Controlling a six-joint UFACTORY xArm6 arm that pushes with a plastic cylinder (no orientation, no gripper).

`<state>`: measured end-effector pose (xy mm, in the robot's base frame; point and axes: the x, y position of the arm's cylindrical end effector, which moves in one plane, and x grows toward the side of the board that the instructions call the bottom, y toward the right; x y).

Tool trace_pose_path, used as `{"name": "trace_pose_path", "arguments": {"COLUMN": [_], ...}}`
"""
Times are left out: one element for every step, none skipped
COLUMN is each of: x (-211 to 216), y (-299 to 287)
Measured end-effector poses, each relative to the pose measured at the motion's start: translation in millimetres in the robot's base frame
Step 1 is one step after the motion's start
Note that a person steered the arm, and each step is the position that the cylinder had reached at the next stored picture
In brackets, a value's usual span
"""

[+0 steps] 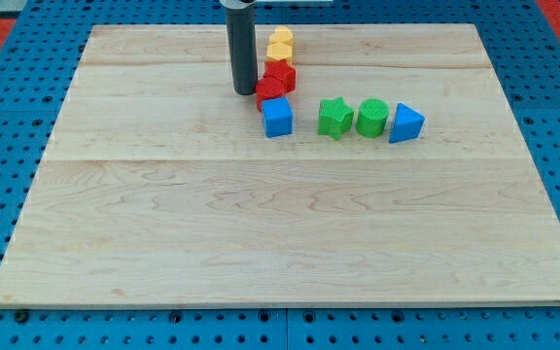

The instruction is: Separate the yellow heart and the yellow hexagon

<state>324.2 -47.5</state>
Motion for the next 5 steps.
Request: {"name": "trace_pose_path", "arguments": {"x": [0.0,0.5,0.7,-7.4,-24.3], "y": [0.0,0.1,-2.2,-9.5,-33.0]}}
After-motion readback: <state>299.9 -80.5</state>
